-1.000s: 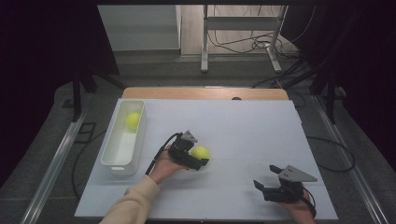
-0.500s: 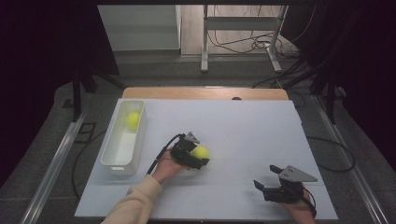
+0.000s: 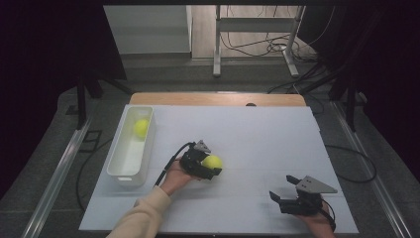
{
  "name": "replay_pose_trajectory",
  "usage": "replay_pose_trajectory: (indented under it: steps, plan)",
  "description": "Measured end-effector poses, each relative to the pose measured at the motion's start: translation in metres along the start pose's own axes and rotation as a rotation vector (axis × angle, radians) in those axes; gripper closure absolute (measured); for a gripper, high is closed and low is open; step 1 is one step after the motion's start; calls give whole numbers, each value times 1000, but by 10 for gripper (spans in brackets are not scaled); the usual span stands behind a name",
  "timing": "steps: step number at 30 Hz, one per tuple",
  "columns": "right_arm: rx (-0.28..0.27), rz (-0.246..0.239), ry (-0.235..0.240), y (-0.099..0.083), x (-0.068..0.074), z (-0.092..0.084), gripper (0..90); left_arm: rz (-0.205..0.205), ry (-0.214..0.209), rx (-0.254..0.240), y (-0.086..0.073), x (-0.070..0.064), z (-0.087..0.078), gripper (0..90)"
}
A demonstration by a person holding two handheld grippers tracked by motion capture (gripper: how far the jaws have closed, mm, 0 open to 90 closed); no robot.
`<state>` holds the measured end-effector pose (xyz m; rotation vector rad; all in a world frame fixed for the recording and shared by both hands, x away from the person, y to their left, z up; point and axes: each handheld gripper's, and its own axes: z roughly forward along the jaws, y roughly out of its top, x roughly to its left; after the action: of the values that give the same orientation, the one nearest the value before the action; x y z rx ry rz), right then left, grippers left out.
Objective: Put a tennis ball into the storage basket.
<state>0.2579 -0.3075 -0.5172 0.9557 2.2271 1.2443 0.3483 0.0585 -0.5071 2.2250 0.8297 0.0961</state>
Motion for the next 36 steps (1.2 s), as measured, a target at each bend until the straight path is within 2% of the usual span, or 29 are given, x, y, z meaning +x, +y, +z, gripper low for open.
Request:
replay_pose_trajectory:
  steps: [13,17,25,27,36]
  plan:
    - [-5,2,-1,0,0,-1,140,-8,-6,-62,1,-1,-16,266]
    - [-6,1,-1,0,0,-1,140,-18,-21,-89,1,-1,-22,265]
    - [-3,0,-5,0,0,-1,140,-17,-19,-112,1,0,-31,265]
    - [-3,-1,-5,0,0,-1,140,-28,-33,-128,1,0,-34,266]
    - [-6,0,-1,0,0,-1,140,-26,-24,-160,0,-1,-47,265]
